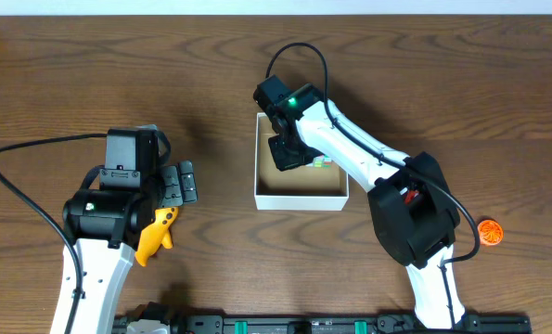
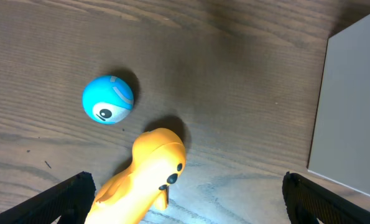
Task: Pack container
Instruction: 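Lower the cube into the box and open the right gripper, then withdraw the right gripper and move it over the red toy truck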
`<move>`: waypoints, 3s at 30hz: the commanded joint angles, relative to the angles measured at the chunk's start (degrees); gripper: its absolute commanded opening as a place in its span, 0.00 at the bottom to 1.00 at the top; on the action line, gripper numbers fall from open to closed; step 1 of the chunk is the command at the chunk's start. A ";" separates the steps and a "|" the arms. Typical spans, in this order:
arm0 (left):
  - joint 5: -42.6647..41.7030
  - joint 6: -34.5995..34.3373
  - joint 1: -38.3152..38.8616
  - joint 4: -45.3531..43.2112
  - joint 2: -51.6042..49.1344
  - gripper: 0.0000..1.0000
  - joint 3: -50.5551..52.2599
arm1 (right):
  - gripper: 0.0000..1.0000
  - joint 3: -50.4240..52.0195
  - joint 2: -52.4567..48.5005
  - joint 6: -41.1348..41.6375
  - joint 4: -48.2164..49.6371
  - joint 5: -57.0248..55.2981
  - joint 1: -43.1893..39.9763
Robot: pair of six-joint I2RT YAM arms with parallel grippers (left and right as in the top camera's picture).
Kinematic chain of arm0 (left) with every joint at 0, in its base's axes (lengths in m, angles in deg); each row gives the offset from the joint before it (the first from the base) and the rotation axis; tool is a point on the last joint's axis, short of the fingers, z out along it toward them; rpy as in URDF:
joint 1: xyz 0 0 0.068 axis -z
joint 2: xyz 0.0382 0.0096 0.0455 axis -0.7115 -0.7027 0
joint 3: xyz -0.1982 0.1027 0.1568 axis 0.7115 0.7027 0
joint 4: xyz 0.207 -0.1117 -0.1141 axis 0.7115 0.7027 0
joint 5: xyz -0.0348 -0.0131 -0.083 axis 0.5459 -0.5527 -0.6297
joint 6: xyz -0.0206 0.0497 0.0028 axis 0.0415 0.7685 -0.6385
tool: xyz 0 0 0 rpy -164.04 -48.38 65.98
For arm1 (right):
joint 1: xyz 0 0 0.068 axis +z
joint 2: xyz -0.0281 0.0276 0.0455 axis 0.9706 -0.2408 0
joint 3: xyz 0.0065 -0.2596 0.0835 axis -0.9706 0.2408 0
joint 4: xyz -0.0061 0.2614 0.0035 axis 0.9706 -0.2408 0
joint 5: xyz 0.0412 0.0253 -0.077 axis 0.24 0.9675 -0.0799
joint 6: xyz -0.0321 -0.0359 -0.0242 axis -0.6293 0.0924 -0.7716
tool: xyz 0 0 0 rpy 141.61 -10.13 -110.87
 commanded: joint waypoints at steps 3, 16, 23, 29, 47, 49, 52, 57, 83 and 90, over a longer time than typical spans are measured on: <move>0.09 0.31 -0.17 0.15 0.04 0.98 -1.18 | 0.05 0.07 -0.79 -0.61 0.96 -1.05 -1.40; 0.09 0.28 -0.17 0.15 0.04 0.98 -1.18 | 0.03 0.07 -0.79 0.92 0.02 -3.74 -3.61; 0.09 0.28 -0.17 0.15 0.04 0.98 -1.18 | 0.03 0.07 -0.81 0.96 0.07 -5.95 -3.69; 0.09 0.28 -0.17 0.52 0.04 0.98 -1.18 | 0.06 0.07 -0.79 1.09 1.25 -6.86 -3.69; 0.09 0.31 -0.17 1.66 0.04 0.98 -1.18 | 0.10 0.07 -0.79 4.33 5.35 -12.76 -4.04; 0.09 0.31 -0.17 1.66 0.04 0.98 -1.18 | 0.12 0.07 -0.79 4.81 5.46 -13.29 -4.20; 0.09 0.31 -0.17 1.66 0.04 0.98 -1.18 | 0.15 0.07 -0.79 4.57 5.40 -13.35 -4.33; 0.09 0.31 -0.17 1.62 0.04 0.98 -1.18 | 0.17 -0.09 -0.15 0.52 5.20 -11.91 -4.22; 0.11 0.31 -0.17 1.62 0.04 0.98 -1.18 | 0.99 0.13 38.45 -5.49 -25.79 -8.57 -31.95; 0.11 0.31 -0.17 1.62 0.04 0.98 -1.18 | 0.99 3.80 38.34 -14.60 -26.75 -3.23 -36.15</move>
